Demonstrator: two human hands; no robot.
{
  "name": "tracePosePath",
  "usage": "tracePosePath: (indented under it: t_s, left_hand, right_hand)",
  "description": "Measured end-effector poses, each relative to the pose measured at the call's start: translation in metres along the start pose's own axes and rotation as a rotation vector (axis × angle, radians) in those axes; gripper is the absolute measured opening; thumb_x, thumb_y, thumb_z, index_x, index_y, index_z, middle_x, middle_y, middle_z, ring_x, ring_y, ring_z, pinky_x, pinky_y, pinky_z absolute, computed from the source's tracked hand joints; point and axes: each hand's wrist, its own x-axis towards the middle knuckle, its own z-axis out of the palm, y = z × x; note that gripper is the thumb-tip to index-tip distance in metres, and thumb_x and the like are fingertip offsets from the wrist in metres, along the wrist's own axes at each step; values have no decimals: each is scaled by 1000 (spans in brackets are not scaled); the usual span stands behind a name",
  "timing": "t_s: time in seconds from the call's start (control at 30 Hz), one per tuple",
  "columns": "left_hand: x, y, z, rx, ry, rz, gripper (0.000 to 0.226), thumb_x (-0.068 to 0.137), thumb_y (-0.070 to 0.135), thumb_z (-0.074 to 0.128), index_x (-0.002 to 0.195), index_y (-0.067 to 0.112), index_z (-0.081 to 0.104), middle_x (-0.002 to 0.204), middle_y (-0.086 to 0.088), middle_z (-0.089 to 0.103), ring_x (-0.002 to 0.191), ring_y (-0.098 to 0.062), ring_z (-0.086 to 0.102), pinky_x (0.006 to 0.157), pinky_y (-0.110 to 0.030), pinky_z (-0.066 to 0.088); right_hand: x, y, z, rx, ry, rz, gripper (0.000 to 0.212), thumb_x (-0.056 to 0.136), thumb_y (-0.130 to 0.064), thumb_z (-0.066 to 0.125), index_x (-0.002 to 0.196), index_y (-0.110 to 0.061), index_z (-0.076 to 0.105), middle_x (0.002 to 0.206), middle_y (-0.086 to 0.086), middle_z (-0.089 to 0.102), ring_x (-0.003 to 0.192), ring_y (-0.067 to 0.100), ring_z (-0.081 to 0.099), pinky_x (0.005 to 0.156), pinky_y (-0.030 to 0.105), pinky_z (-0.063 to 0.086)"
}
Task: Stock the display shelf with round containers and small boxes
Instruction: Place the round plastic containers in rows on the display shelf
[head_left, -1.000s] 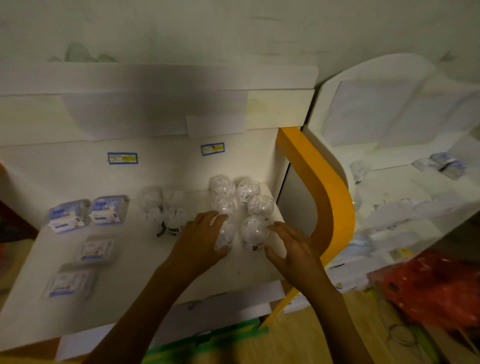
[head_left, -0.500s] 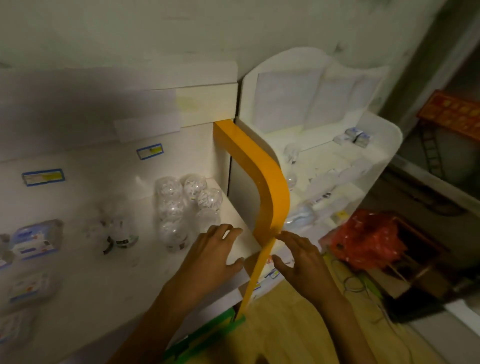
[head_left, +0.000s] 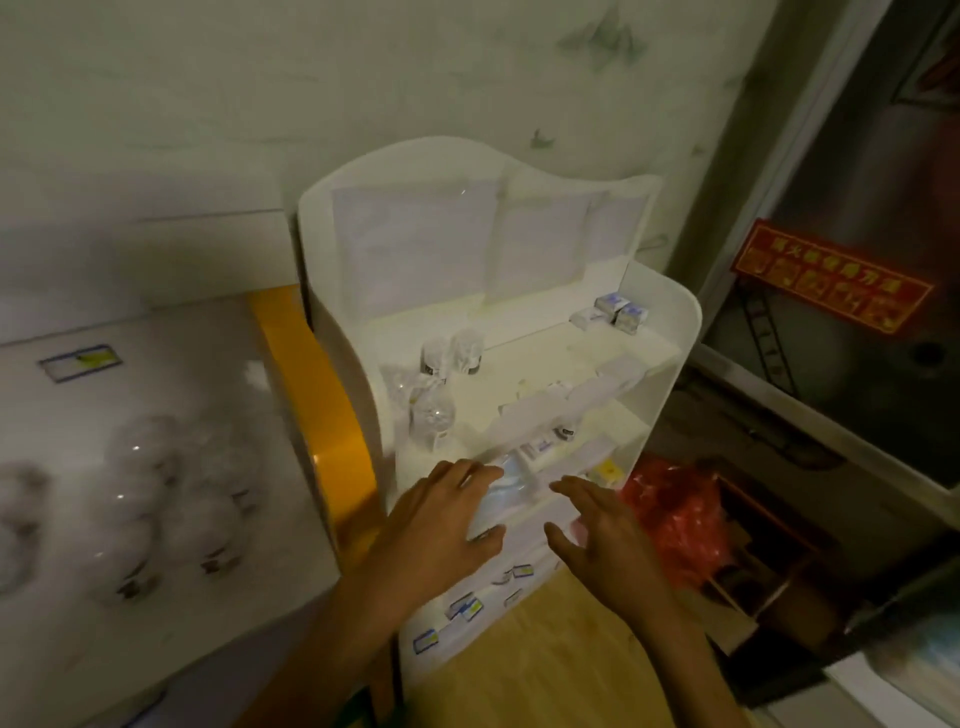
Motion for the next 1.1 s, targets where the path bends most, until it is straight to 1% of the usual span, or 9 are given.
tracePosePath:
  t_s: [0.13, 0.23, 0.4, 0.53, 0.63, 0.77, 0.83, 0.97, 1.1]
  left_hand:
    - [46, 16, 27, 11, 22, -72, 53, 81, 41, 60, 130, 27, 47, 122, 7, 55, 109, -15, 51, 84, -28, 46]
    - [77, 16, 43, 23, 28, -110, 53, 79, 41, 58, 129, 24, 49, 120, 3, 57, 107, -19, 54, 82, -31, 47]
    - [124, -4, 54, 97, 3, -250, 56, 86, 46, 55, 137, 28, 39, 136, 7, 46, 121, -14, 43, 100, -31, 40]
    - [164, -33, 63, 141, 26, -355, 59, 87, 51, 51, 139, 29, 34, 144, 6, 39, 130, -16, 37, 107, -38, 34]
    - [194, -57, 70, 184, 75, -396, 62, 86, 50, 54, 140, 27, 35, 142, 3, 42, 128, -19, 39, 107, -43, 35]
    - [233, -84, 71, 187, 116, -457, 63, 84, 45, 59, 139, 24, 36, 138, 1, 45, 123, -20, 43, 101, -35, 39]
    - [250, -101, 69, 208, 119, -483, 65, 83, 43, 60, 140, 23, 36, 137, 1, 45, 122, -21, 43, 98, -36, 40]
    - [269, -135, 67, 237, 104, -574, 66, 77, 34, 64, 137, 21, 40, 136, -4, 46, 121, -27, 43, 94, -40, 42]
    - [280, -165, 72, 283, 60, -656, 79, 77, 35, 67, 145, 23, 28, 147, -4, 33, 131, -28, 33, 101, -41, 36]
  right_hand:
    - [22, 55, -5, 15, -48, -43, 49, 88, -42, 60, 133, -27, 49, 138, -4, 51, 124, 16, 48, 103, 33, 37]
    - [46, 85, -7, 45, -83, -59, 49, 87, -44, 57, 132, -25, 51, 137, -2, 52, 116, 19, 54, 98, 34, 41]
    - [104, 112, 1, 90, -95, -110, 49, 87, -42, 58, 132, -24, 50, 136, -4, 53, 124, 16, 47, 100, 25, 33]
    - [162, 126, 24, 114, -137, -165, 50, 84, -42, 61, 129, -23, 53, 133, -3, 55, 120, 17, 51, 98, 21, 31]
    - [209, 133, 42, 103, -151, -225, 50, 84, -45, 57, 129, -23, 54, 132, -2, 57, 119, 17, 52, 98, 23, 32]
    - [270, 135, 57, 73, -177, -309, 50, 85, -41, 61, 131, -21, 52, 132, -1, 56, 120, 18, 52, 98, 22, 30]
    - [299, 133, 69, 60, -178, -341, 50, 86, -40, 63, 132, -21, 52, 134, 0, 55, 122, 18, 51, 98, 22, 28]
    - [347, 129, 93, 84, -204, -407, 54, 85, -36, 66, 133, -19, 50, 137, 4, 52, 125, 21, 49, 100, 25, 28]
    - [389, 126, 114, 118, -235, -512, 60, 83, -34, 68, 137, -19, 45, 142, 7, 47, 128, 25, 46, 103, 37, 39]
